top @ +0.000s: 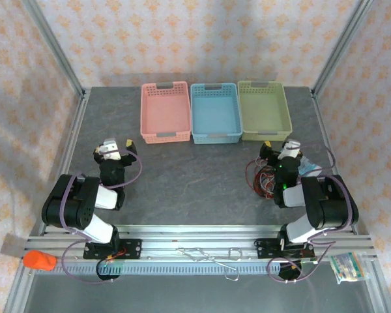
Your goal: Untangle the cables
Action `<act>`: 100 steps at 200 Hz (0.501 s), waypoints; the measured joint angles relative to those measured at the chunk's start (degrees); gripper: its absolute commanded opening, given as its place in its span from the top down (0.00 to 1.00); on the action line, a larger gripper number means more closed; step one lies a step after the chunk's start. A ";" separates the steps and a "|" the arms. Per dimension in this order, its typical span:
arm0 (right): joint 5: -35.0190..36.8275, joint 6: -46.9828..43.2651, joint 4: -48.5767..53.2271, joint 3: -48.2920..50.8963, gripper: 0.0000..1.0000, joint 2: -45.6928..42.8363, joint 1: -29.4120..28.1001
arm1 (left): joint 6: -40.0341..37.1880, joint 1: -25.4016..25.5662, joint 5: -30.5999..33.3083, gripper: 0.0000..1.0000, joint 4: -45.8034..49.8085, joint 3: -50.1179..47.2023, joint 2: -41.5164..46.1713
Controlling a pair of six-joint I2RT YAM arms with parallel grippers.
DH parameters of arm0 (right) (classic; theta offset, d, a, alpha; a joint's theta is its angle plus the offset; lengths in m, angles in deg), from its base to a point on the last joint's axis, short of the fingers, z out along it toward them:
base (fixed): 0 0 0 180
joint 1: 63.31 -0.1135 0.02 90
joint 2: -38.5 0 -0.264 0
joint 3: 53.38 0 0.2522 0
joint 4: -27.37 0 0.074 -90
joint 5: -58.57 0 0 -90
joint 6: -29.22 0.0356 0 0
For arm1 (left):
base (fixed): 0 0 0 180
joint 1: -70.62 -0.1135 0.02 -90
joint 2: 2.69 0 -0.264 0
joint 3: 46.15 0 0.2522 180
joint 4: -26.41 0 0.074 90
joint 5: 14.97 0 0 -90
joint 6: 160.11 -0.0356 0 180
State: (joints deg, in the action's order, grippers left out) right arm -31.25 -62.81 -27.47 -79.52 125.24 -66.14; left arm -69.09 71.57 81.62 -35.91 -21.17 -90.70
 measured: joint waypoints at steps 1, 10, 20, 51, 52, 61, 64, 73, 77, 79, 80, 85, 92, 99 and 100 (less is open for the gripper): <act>0.00 0.00 0.00 0.00 0.00 0.00 0.00 | 0.02 0.00 0.00 0.00 0.00 0.00 0.00; 0.00 0.00 0.00 0.00 0.00 0.00 0.00 | 0.00 0.00 -0.22 0.00 0.00 0.00 0.00; 0.00 0.00 0.00 0.00 0.00 0.00 0.00 | 0.00 0.02 -0.37 0.00 0.00 0.00 0.00; 0.00 0.00 0.00 0.00 0.00 0.00 0.00 | 0.00 0.02 -0.42 0.00 0.00 0.00 0.00; 0.00 0.00 0.00 0.00 0.00 0.00 0.00 | 0.00 0.02 -0.42 0.00 0.00 0.00 0.00; 0.00 0.00 0.00 0.00 0.00 0.00 0.00 | 0.00 0.02 -0.42 0.00 0.00 0.00 0.00; 0.00 0.00 0.00 0.00 0.00 0.00 0.00 | 0.00 0.02 -0.42 0.00 0.00 0.00 0.00; 0.00 0.00 0.00 0.00 0.00 0.00 0.00 | 0.00 0.00 -0.42 0.00 0.00 0.00 0.00; 0.00 0.00 0.00 0.00 0.00 0.00 0.00 | 0.00 0.00 -0.42 0.00 0.00 0.00 0.00; 0.00 0.00 0.00 0.00 0.00 0.00 0.00 | 0.02 0.00 -0.42 0.00 0.02 0.00 0.00; 0.00 0.00 -0.02 0.00 0.00 0.00 0.00 | 0.02 0.00 -0.42 0.00 0.00 0.00 0.00; 0.00 0.00 0.00 0.00 0.00 0.00 0.00 | 0.00 0.02 -0.42 0.00 0.00 0.00 0.00; 0.00 0.00 0.00 0.00 0.00 0.00 0.00 | 0.00 0.00 -0.42 0.00 0.00 0.00 0.00; 0.00 0.00 0.00 0.00 0.00 0.00 0.00 | 0.02 0.00 -0.42 0.00 0.00 0.00 0.00; 0.00 0.00 0.00 0.00 0.00 0.00 0.00 | 0.02 0.00 -0.42 0.00 0.00 0.00 0.00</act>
State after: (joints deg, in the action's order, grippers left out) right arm -31.25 -62.81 -27.47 -79.52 125.24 -66.14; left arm -69.07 71.57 81.20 -35.91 -21.17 -90.70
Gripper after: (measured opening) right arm 0.998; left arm 0.996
